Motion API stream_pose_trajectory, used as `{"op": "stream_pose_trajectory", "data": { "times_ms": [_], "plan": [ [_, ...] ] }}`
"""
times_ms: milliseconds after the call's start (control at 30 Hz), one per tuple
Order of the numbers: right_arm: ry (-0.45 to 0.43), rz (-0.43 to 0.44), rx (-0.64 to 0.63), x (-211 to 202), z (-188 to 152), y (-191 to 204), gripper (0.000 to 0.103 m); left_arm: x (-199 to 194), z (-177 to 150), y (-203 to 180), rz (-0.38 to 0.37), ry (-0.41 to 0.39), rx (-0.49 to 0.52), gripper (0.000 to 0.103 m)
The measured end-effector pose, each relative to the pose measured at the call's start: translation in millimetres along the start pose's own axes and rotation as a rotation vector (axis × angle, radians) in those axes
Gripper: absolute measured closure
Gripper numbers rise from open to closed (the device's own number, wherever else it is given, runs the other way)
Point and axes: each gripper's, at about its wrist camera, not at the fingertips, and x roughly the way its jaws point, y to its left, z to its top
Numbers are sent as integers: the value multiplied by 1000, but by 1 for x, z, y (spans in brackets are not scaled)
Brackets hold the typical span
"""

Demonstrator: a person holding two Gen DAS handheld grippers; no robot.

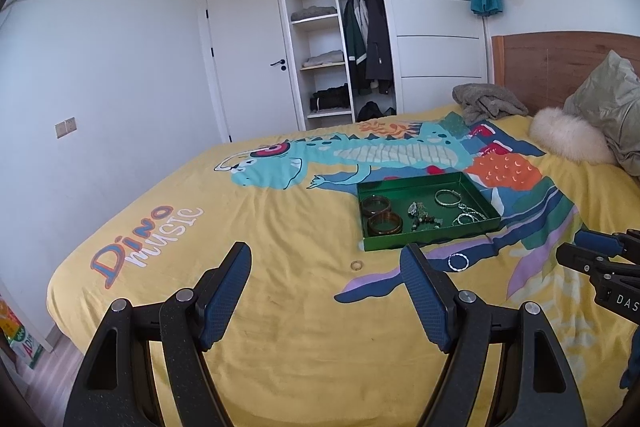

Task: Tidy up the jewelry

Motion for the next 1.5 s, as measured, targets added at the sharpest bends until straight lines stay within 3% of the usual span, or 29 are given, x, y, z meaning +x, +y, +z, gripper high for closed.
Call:
{"op": "stream_pose_trajectory", "data": {
  "times_ms": [400, 600, 833, 1100, 1200, 1300, 1400, 1500],
  "plan": [
    [41, 6, 23, 31, -4, -11, 66, 35, -9, -2, 1, 56, 0, 27],
    [80, 6, 39, 58, -9, -20, 66, 67, -18, 12, -19, 100, -53, 27],
    [140, 6, 53, 104, -16, -36, 66, 131, -39, 34, -87, 188, -81, 29],
    [215, 24, 43, 178, -17, -51, 66, 220, -45, 10, -243, 301, -90, 33],
    [245, 24, 35, 209, -18, -56, 66, 251, -49, -1, -259, 329, -83, 33],
    [269, 46, 41, 234, -19, -62, 50, 274, -52, -9, -266, 350, -77, 33],
    [281, 54, 32, 253, -19, -63, 50, 292, -55, -13, -263, 367, -74, 35],
    [296, 53, 13, 267, -20, -60, 50, 306, -60, -17, -265, 390, -69, 43]
  ]
}}
